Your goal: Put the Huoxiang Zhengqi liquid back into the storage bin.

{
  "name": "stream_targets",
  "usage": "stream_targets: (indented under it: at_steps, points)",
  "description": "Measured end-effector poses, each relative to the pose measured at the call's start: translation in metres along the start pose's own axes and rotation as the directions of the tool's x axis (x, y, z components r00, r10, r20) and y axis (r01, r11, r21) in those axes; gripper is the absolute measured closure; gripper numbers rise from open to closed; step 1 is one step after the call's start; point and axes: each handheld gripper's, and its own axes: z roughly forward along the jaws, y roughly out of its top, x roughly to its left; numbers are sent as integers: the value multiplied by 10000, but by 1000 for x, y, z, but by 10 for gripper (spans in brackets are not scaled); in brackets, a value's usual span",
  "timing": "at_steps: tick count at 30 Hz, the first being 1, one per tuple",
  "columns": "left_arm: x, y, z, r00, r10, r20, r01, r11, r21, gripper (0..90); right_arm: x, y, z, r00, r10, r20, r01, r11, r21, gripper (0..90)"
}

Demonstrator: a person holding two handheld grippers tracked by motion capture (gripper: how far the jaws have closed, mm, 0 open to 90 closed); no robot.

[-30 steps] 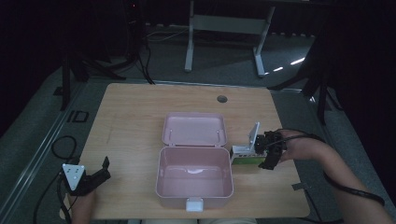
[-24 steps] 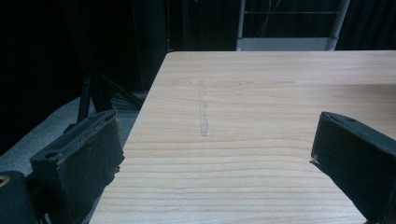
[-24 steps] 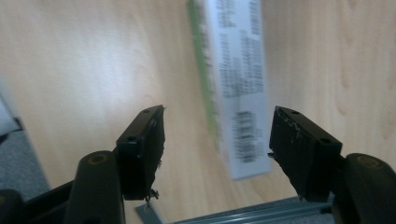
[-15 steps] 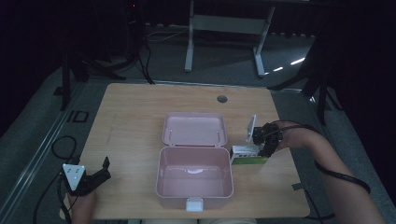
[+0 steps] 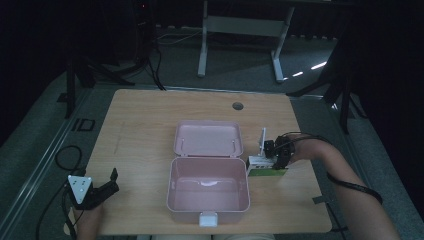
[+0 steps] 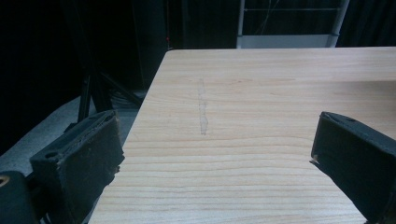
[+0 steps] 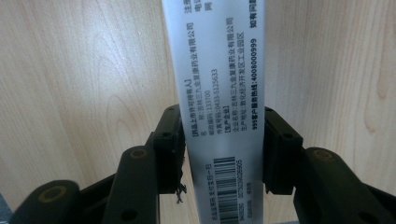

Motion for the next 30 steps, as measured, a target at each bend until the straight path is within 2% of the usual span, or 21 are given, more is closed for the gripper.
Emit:
stream_targets:
  at_steps: [10,17,26,28,29,30]
  points:
    - [0,0,0,10000,32,-10,-31,10000,33,23,-2,-3,2,9994,-211,-278,203,9995,-259,595]
    - [-1,0,0,9999,66,-80,-66,10000,58,23,-2,-2,2,9990,-23,-455,16,9999,-146,611]
    - [0,0,0,9999,28,-111,-27,10000,59,23,-1,0,2,9982,-10,-599,16,10000,88,621]
    - [0,0,1,9999,2,-113,-1,10000,59,23,0,-2,1,9981,32,-607,-26,10000,95,621]
    - [0,0,1,9999,0,-115,1,10000,64,23,-1,-4,-2,9966,268,-781,-262,9996,86,621]
    - [0,0,1,9999,-5,-119,6,10000,69,23,0,-6,-4,9968,209,-767,-204,9998,83,621]
